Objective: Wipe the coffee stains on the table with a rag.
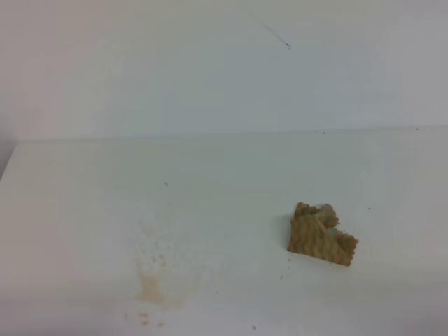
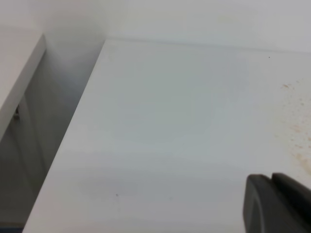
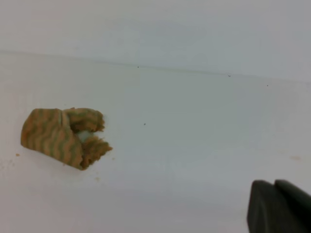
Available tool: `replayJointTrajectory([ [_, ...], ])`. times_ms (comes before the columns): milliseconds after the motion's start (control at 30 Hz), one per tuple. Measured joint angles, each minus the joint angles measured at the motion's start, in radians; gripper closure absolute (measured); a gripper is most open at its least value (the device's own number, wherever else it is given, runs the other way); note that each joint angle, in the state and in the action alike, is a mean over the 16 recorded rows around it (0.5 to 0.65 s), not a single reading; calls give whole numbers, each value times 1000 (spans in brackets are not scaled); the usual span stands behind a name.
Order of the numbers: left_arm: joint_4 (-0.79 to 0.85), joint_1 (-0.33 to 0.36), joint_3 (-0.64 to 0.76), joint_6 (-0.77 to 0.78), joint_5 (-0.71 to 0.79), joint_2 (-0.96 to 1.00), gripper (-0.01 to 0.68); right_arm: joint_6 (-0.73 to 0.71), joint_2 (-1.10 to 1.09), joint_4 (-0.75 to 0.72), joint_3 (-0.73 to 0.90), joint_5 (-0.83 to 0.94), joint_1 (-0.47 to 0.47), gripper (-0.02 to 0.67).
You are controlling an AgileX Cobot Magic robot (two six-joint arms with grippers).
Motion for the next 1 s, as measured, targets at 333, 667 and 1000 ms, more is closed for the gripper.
replayJointTrajectory([
  [333,0,0,5,0,-3,0,675,0,0,0,0,0,0,652],
  [667,0,0,9,0,-3,2,675,0,0,0,0,0,0,652],
  [1000,0,0,8,0,0,0,675,0,0,0,0,0,0,652],
])
